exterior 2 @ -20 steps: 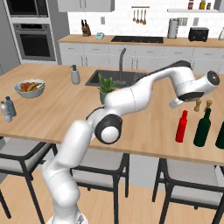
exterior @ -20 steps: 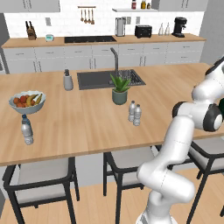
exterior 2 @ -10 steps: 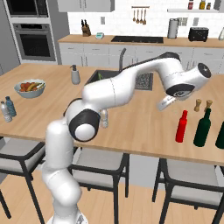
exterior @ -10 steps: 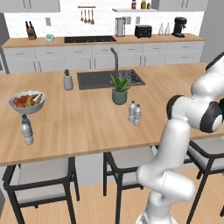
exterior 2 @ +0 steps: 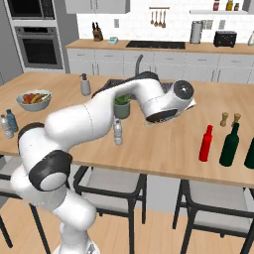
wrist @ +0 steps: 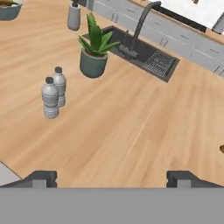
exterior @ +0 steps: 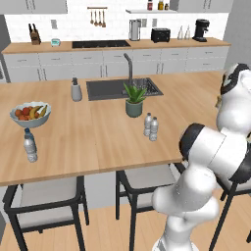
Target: Move the plastic bottles in the middle to the plastics group, and the glass bottles in the middle to the glass group.
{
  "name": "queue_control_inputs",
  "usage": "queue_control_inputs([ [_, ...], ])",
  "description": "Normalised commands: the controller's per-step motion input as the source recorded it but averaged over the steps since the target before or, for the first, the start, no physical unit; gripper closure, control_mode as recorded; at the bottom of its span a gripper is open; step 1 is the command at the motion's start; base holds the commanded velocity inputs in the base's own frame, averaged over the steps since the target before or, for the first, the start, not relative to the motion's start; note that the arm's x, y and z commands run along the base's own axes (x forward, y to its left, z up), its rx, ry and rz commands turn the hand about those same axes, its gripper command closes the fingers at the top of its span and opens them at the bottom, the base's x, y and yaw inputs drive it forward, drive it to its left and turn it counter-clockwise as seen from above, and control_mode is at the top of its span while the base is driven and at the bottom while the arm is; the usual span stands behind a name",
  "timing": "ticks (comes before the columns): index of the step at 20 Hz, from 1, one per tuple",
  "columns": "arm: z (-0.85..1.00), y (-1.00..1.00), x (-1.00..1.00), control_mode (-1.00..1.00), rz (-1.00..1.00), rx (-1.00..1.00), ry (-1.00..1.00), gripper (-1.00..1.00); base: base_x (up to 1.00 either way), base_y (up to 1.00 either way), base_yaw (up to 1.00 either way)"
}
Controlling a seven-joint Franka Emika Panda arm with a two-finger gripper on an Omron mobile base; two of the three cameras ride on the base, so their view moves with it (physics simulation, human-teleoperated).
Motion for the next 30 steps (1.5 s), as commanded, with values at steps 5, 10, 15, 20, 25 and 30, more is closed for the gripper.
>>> queue_control_inputs([
  [5,1.00,0.52,0.06,-1.00,-0.43,-0.04,0.15,-1.00,0.00,0.00,0.00],
  [10,0.69,0.13,0.10,-1.00,-0.12,-0.02,0.36,-1.00,0.00,0.00,0.00],
  [15,0.03,0.10,0.00,-1.00,-0.05,0.14,0.04,-1.00,0.00,0.00,0.00],
  [20,-0.23,0.70,0.00,-1.00,0.00,0.04,0.00,-1.00,0.00,0.00,0.00],
  [25,-0.99,1.00,-0.08,-1.00,0.05,0.00,-0.11,-1.00,0.00,0.00,0.00],
  [30,-0.25,0.75,-0.06,-1.00,0.00,0.11,-0.05,-1.00,0.00,0.00,0.00],
])
